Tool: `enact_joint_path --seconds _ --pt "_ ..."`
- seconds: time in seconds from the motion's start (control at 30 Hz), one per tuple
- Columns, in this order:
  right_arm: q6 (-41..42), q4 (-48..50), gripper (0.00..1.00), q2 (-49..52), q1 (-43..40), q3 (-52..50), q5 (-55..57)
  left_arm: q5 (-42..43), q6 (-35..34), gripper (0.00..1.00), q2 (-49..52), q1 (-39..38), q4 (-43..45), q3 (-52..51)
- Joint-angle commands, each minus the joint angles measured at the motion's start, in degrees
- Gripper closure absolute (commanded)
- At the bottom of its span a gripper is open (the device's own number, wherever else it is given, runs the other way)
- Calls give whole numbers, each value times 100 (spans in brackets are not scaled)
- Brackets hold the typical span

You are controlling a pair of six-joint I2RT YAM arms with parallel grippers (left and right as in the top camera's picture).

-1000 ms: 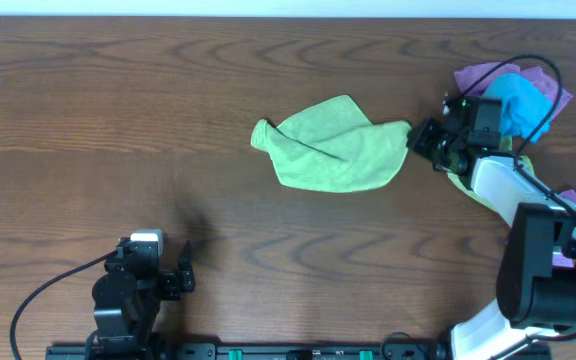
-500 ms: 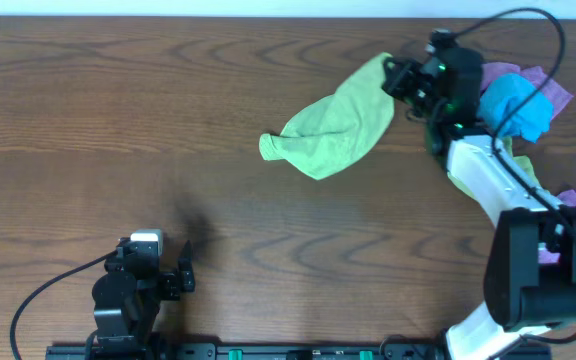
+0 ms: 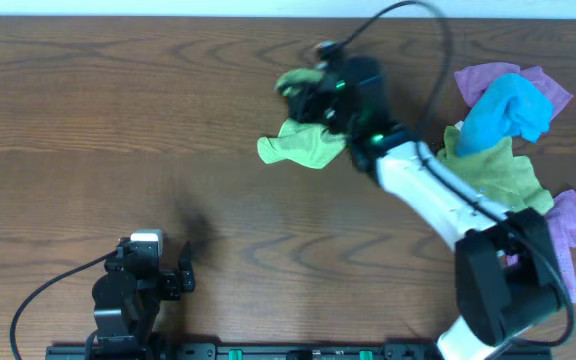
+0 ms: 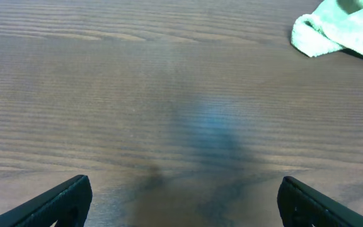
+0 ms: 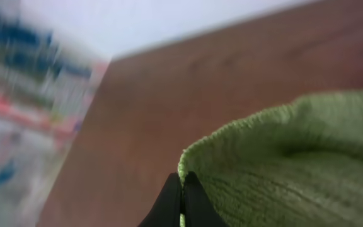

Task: Fold the cloth
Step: 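Lift the towel corner and swing it left over the towel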

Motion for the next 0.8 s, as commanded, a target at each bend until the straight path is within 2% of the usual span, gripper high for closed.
enact_joint_path --seconds 0.0,0.27,0.33,0.37,0.47,0.6,0.77 --pt "-365 -299 99 63 605 90 -293 -17 83 5 -37 -22 0 -35" --pt "-835 -566 93 63 1683 90 -457 -17 83 5 -37 -22 0 -35" --pt "-940 -568 82 63 1770 90 -734 -17 83 5 -37 -22 0 -35" --pt "-1008 -575 73 63 1786 90 -848 -20 83 5 -37 -22 0 -35" --pt "-1086 -616 62 63 1779 90 -1003 -17 83 5 -37 -22 0 -35" --pt "-1169 -632 55 63 1641 90 -874 -17 83 5 -37 -22 0 -35" --pt "-1165 -922 49 63 1198 90 -140 -17 83 5 -37 -22 0 -35"
